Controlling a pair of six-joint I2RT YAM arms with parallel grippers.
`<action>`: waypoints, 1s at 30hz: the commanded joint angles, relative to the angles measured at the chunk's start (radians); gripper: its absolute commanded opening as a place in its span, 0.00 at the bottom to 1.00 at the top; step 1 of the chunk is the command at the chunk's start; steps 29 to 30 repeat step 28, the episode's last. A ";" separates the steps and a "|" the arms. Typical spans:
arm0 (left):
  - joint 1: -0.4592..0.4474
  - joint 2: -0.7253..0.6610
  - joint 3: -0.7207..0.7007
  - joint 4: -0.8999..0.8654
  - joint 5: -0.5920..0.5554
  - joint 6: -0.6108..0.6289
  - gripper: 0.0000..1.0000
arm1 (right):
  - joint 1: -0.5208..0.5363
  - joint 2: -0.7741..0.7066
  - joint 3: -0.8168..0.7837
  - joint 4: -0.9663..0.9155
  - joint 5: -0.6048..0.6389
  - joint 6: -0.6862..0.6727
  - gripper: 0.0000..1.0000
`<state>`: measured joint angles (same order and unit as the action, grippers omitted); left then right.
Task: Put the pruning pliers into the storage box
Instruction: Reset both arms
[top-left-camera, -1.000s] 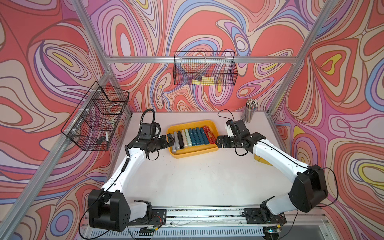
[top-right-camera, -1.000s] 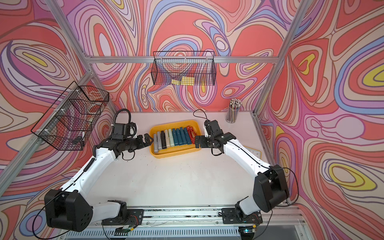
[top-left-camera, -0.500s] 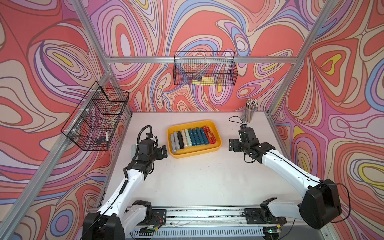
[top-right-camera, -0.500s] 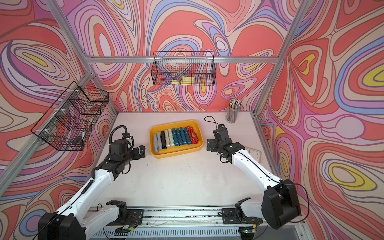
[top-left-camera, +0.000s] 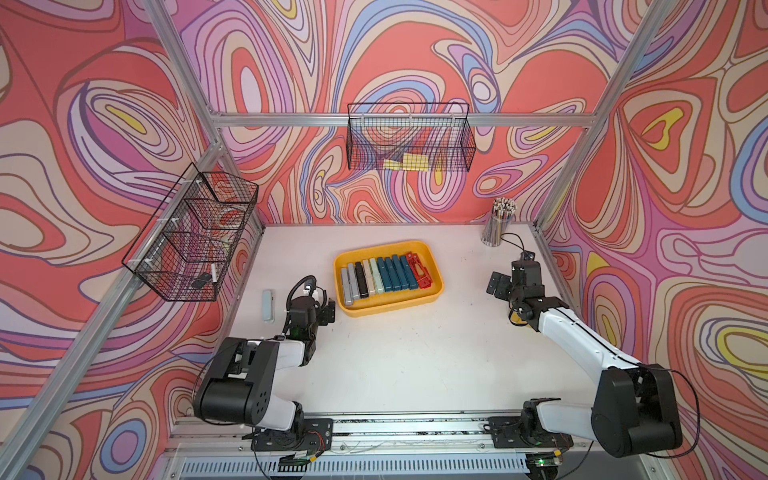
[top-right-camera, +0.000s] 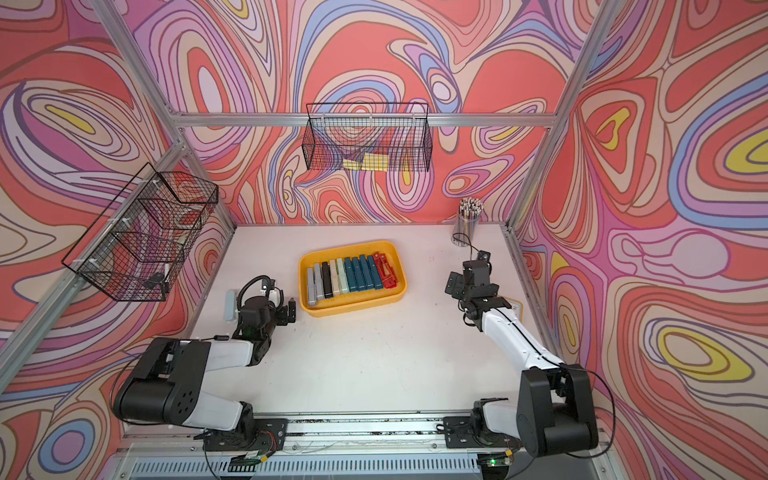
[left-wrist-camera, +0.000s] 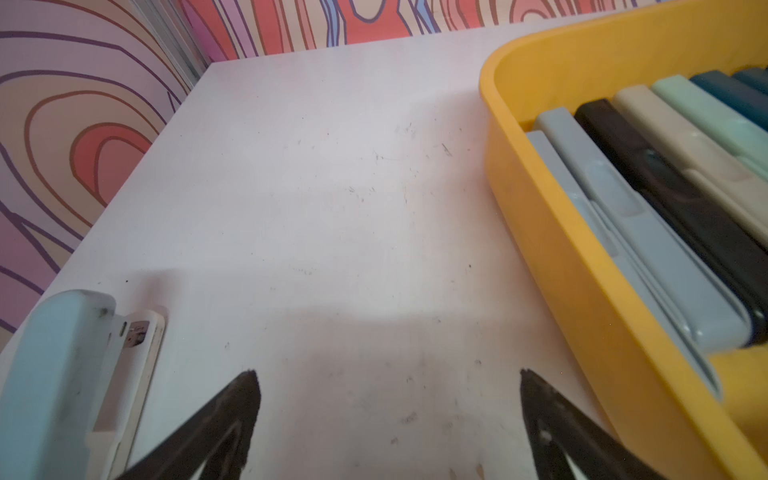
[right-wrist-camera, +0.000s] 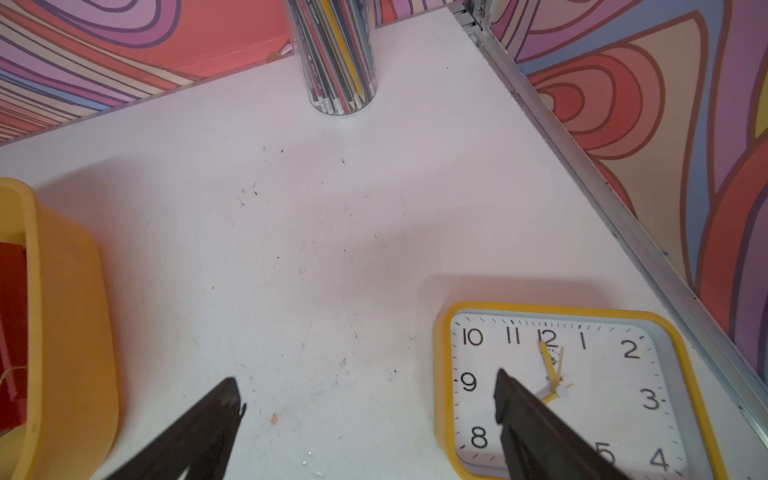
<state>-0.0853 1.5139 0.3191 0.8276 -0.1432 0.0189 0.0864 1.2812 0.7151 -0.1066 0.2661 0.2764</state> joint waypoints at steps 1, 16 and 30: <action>0.024 0.024 -0.016 0.213 0.053 0.015 0.99 | 0.001 -0.018 -0.101 0.363 0.036 -0.125 0.98; 0.027 0.019 0.013 0.138 0.076 0.019 0.99 | -0.048 0.420 -0.257 1.077 -0.051 -0.233 0.98; 0.027 0.024 0.019 0.133 0.076 0.019 0.99 | -0.048 0.422 -0.261 1.093 -0.044 -0.238 0.98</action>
